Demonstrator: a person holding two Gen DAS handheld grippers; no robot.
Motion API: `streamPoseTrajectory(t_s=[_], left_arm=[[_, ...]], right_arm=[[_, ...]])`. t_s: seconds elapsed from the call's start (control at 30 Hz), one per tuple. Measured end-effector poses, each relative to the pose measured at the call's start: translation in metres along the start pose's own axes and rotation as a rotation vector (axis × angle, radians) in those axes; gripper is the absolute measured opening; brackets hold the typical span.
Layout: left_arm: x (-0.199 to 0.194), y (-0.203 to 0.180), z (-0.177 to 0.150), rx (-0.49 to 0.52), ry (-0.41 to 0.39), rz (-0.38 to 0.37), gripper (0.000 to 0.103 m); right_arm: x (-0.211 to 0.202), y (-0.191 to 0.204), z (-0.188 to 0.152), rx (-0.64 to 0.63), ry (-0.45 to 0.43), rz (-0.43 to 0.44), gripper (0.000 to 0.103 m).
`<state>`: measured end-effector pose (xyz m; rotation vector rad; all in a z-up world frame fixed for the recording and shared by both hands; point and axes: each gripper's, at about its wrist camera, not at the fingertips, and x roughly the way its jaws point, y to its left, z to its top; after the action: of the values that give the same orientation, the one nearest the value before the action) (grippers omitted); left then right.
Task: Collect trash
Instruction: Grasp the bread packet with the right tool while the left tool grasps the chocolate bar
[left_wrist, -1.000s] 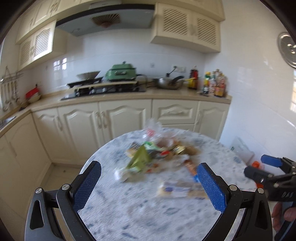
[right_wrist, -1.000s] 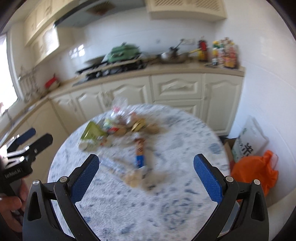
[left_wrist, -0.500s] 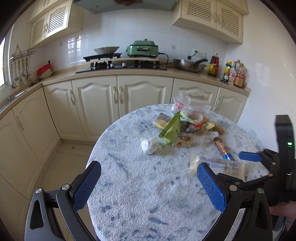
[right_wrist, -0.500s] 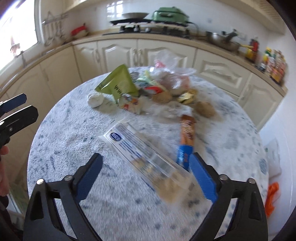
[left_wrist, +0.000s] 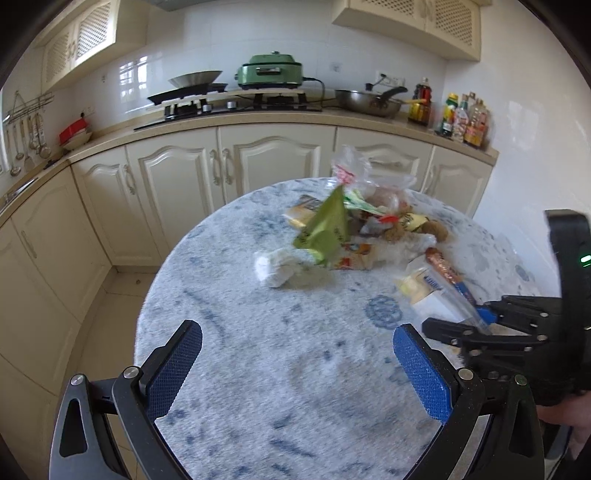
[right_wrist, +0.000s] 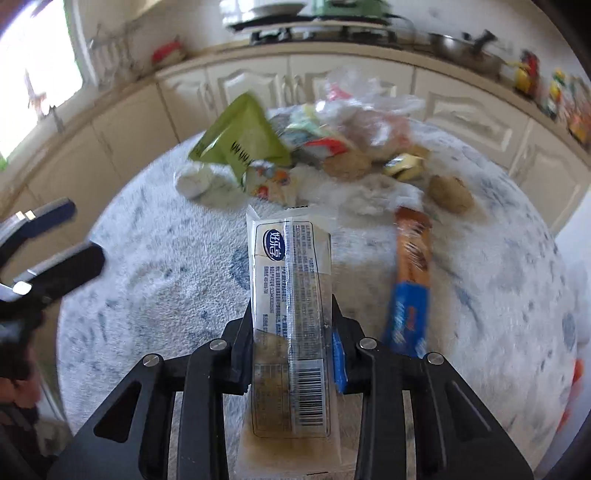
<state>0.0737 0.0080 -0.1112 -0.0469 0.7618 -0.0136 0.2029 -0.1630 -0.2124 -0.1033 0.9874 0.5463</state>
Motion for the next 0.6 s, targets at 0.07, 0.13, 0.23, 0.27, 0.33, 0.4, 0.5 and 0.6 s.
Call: streamPoseTrajectory(t_s=[0.07,0.13,0.23,0.27,0.33,0.4,0.5,0.6], left_arm=[[0.004,-0.010,0.004,0.019,-0.002,-0.007,0.102],[0.010,-0.021,0.007,0.037,-0.004,-0.016,0.102],[0.020,-0.042,0.013,0.058,0.000,-0.042,0.102],[0.023,-0.049,0.013,0.062,-0.001,-0.049,0.102],[0.031,-0.064,0.017,0.075,0.005,-0.062,0.102],[0.039,-0.077,0.021,0.086,0.010,-0.067,0.102],[0.054,-0.100,0.030,0.099,0.021,-0.079,0.102],[0.073,-0.124,0.037,0.121,0.043,-0.081,0.102]], right_arm=[[-0.017,-0.007,-0.007,0.027,-0.036,0.004,0.032],[-0.034,-0.015,-0.014,0.053,-0.068,-0.014,0.032],[-0.060,-0.033,-0.026,0.122,-0.117,-0.035,0.032],[-0.067,-0.039,-0.027,0.141,-0.129,-0.047,0.032],[-0.076,-0.049,-0.029,0.175,-0.145,-0.076,0.032],[-0.085,-0.062,-0.035,0.213,-0.159,-0.105,0.032],[-0.095,-0.084,-0.043,0.271,-0.177,-0.136,0.032],[-0.102,-0.104,-0.054,0.327,-0.187,-0.157,0.032]])
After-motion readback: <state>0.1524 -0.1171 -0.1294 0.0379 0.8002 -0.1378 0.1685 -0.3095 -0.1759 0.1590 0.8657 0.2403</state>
